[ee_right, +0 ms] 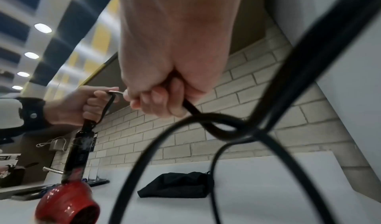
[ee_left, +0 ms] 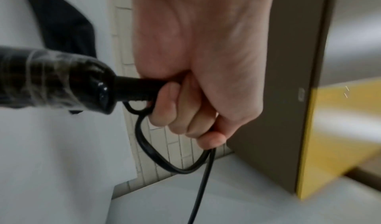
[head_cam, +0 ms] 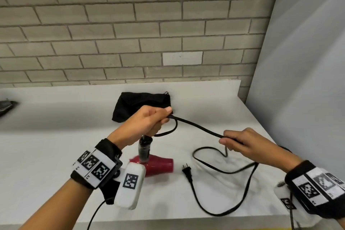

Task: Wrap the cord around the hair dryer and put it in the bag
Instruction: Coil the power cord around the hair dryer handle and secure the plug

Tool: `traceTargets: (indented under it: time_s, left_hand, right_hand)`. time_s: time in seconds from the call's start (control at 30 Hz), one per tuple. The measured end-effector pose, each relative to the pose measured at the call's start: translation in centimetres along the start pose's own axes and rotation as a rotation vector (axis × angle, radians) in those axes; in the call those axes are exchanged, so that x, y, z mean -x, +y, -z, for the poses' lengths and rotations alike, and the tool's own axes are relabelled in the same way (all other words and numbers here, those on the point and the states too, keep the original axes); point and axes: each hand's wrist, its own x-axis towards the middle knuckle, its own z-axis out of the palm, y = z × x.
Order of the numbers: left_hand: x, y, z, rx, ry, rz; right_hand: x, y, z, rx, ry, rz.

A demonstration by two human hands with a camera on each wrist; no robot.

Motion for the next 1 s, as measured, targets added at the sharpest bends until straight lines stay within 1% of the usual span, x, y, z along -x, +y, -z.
traceTargets:
  time_s: [0.07, 0.13, 0.17, 0.23, 0.3, 0.33, 0.37, 0.4, 0.47, 0.53, 0.57, 0.63, 0.67, 0.7, 0.73, 0.8, 0.87, 0.9, 0.93, 0.97, 1.0]
  left_hand:
    - [0.1, 1.0, 1.5, -0.005, 0.040, -0.021]
    - [0.4, 1.9, 2.9, 0.009, 0.103, -0.026]
    - [0.5, 2.1, 3.6, -0.006, 0.115, -0.028]
    - [0.9, 2.4, 4.9, -0.014, 0.148, -0.039]
    - [1.3, 2.9, 6.9, 0.082, 0.299, -0.065]
    - [1.6, 3.1, 8.3, 0.138, 0.387, -0.086]
    - [2.0, 3.5, 9.9, 0.176, 0.457, -0.101]
    - [2.4, 3.9, 11.6, 0.191, 0.502, -0.109]
    - [2.9, 4.4, 14.3, 0.187, 0.565, -0.118]
    - [3.0, 4.5, 15.6, 0.179, 0.611, -0.115]
    - [3.1, 4.6, 16.0, 0.167, 0.621, -0.112]
    - [2.8, 4.3, 15.7, 0.152, 0.599, -0.104]
    - [2.6, 4.2, 15.1, 0.145, 0.572, -0.099]
    - [2.4, 4.1, 14.4, 0.145, 0.538, -0.096]
    - [2.1, 3.9, 13.6, 0.152, 0.504, -0.094]
    - [1.5, 3.7, 11.8, 0.187, 0.439, -0.081]
    - [0.8, 3.6, 9.9, 0.234, 0.375, -0.070]
    - [0.5, 3.5, 8.9, 0.260, 0.342, -0.063]
    - [0.3, 3.5, 7.7, 0.284, 0.307, -0.059]
    - [0.0, 3.4, 6.5, 0.305, 0.271, -0.057]
    - [-0.3, 3.4, 5.3, 0.319, 0.234, -0.053]
  right_hand:
    - [0.5, 1.9, 0.5, 0.120, 0.014, -0.024]
    - [1.0, 3.6, 1.0, 0.269, 0.024, -0.124]
    - [1.2, 4.5, 1.1, 0.331, 0.024, -0.173]
    - [1.7, 6.1, 1.4, 0.376, 0.035, -0.206]
    - [3.0, 8.8, 1.8, 0.446, 0.081, -0.176]
    - [4.0, 9.9, 2.3, 0.486, 0.090, -0.223]
    - [5.2, 10.9, 2.7, 0.500, 0.093, -0.310]
    - [6.5, 11.6, 2.8, 0.510, 0.093, -0.381]
    - [8.7, 12.6, 2.5, 0.567, 0.112, -0.453]
    - [10.6, 13.4, 2.1, 0.639, 0.069, -0.569]
    - [11.5, 13.6, 1.5, 0.619, 0.051, -0.612]
    - [13.2, 14.7, 1.3, 0.543, 0.010, -0.699]
    - [13.6, 14.9, 1.3, 0.519, -0.048, -0.717]
    - [13.8, 15.2, 1.4, 0.497, -0.140, -0.717]
    - [13.6, 15.2, 1.7, 0.452, -0.224, -0.706]
    - [12.7, 15.2, 2.3, 0.348, -0.337, -0.651]
    - [10.6, 12.3, 3.6, 0.272, -0.450, -0.588]
    - [9.1, 10.3, 4.4, 0.226, -0.467, -0.548]
    - [7.5, 8.1, 5.1, 0.172, -0.433, -0.478]
    - [5.9, 6.0, 5.5, 0.107, -0.351, -0.384]
    - [4.3, 3.8, 5.7, 0.017, -0.234, -0.289]
